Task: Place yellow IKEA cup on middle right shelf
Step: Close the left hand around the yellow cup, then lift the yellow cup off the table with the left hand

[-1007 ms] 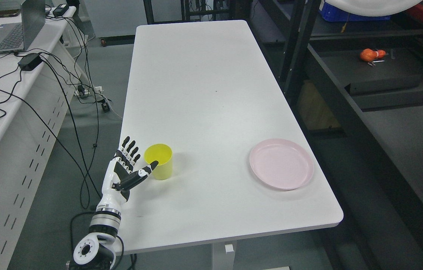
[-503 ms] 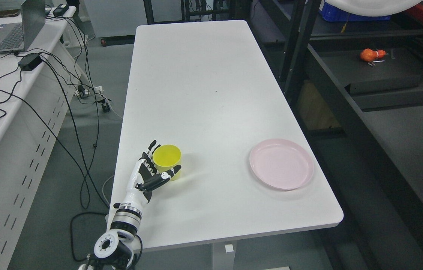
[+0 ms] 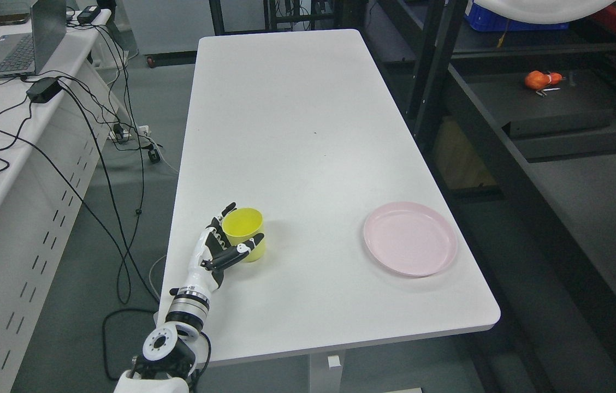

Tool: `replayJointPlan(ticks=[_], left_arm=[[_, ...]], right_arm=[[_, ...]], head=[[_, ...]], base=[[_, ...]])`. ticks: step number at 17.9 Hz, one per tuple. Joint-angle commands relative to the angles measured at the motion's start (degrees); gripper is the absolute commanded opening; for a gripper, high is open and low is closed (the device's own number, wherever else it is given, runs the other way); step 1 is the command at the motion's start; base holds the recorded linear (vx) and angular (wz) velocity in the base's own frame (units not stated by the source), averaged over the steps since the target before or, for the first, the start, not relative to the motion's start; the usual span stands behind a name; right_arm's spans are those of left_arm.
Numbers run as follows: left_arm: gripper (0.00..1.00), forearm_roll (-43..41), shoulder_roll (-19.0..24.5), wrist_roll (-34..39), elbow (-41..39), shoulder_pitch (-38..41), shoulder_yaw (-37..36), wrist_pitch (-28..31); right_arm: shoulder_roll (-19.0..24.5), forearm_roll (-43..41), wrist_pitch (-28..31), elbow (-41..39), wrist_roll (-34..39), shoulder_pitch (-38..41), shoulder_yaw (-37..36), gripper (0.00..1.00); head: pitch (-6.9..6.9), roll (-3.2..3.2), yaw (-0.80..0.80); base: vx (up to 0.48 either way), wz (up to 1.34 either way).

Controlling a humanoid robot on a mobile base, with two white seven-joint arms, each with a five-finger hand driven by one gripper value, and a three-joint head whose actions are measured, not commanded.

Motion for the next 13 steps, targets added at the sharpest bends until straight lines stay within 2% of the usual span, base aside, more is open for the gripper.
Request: replayJointPlan(ticks=[1,3,7,8,13], left_arm=[[0.45,0.9,1.0,0.0,5.6,-1.5,2.7,-3.0],[0.23,2.4,1.0,0.1,6.0,-1.2,2.7,-7.3],[0.04,3.8,1.0,0.0,4.3,-0.2,2.4,-12.2],[0.0,3.8,1.0,0.0,1.5,0.6,2.0,-12.3],[0.0,4.7,1.0,0.0,-12.6,4.5,-3.0,-12.3]], right_arm=[[-1.0,-1.4,0.0,0.0,0.0,0.8,1.0,0.99],[-1.0,-1.4,0.0,-0.1,0.0,0.8,1.0,0.99],[-1.0,-1.4,0.0,0.0,0.0,0.8,1.0,0.99],[-1.0,-1.4,0.0,0.0,0.0,0.8,1.0,0.99],[-1.0,-1.4,0.0,0.0,0.0,0.8,1.0,0.99]], head=[[0.0,0.0,0.0],[0.0,0.0,0.0],[0.0,0.0,0.0],[0.0,0.0,0.0],[0.0,0.0,0.0]], base=[[0.0,0.0],[0.0,0.0],[0.0,0.0],[0.0,0.0],[0.0,0.0]])
